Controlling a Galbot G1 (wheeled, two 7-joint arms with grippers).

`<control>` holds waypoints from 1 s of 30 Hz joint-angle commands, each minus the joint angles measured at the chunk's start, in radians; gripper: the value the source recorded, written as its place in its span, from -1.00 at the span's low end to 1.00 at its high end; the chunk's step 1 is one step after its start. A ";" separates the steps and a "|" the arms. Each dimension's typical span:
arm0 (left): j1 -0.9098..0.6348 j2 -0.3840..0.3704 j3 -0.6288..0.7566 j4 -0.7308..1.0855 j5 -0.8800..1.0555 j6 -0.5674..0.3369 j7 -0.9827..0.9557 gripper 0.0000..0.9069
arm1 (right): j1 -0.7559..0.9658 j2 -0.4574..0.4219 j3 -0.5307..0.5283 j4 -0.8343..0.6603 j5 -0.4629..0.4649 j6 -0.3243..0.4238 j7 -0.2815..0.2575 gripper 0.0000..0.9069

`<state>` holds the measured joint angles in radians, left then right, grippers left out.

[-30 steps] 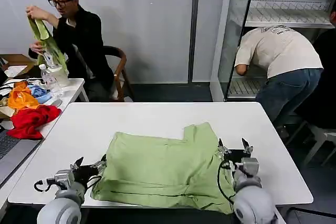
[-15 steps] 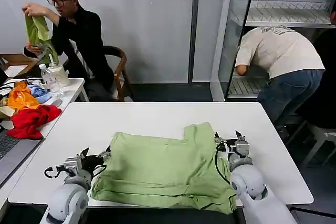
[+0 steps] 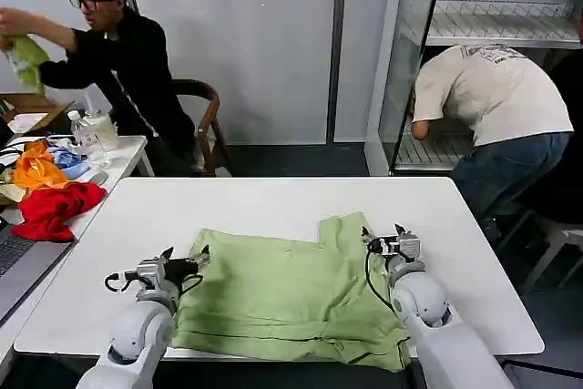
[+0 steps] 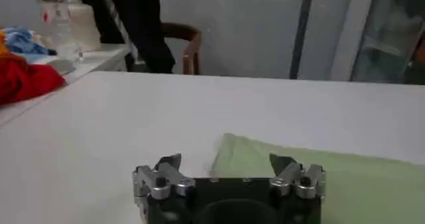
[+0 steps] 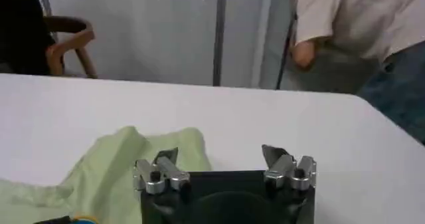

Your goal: Fold and organize the clothes.

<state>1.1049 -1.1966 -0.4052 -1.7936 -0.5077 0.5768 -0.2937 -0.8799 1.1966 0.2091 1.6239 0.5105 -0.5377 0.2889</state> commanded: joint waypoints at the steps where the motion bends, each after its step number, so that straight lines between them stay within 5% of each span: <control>1: -0.098 -0.013 0.055 0.109 0.013 -0.001 0.007 1.00 | 0.032 0.006 -0.007 -0.069 0.064 0.001 -0.033 1.00; 30: -0.149 -0.011 0.057 0.209 0.011 -0.005 0.027 1.00 | 0.095 0.004 -0.094 -0.185 0.002 0.064 -0.088 1.00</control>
<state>0.9780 -1.2057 -0.3534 -1.6293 -0.4927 0.5713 -0.2694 -0.7914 1.2012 0.1248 1.4631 0.5202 -0.4825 0.2061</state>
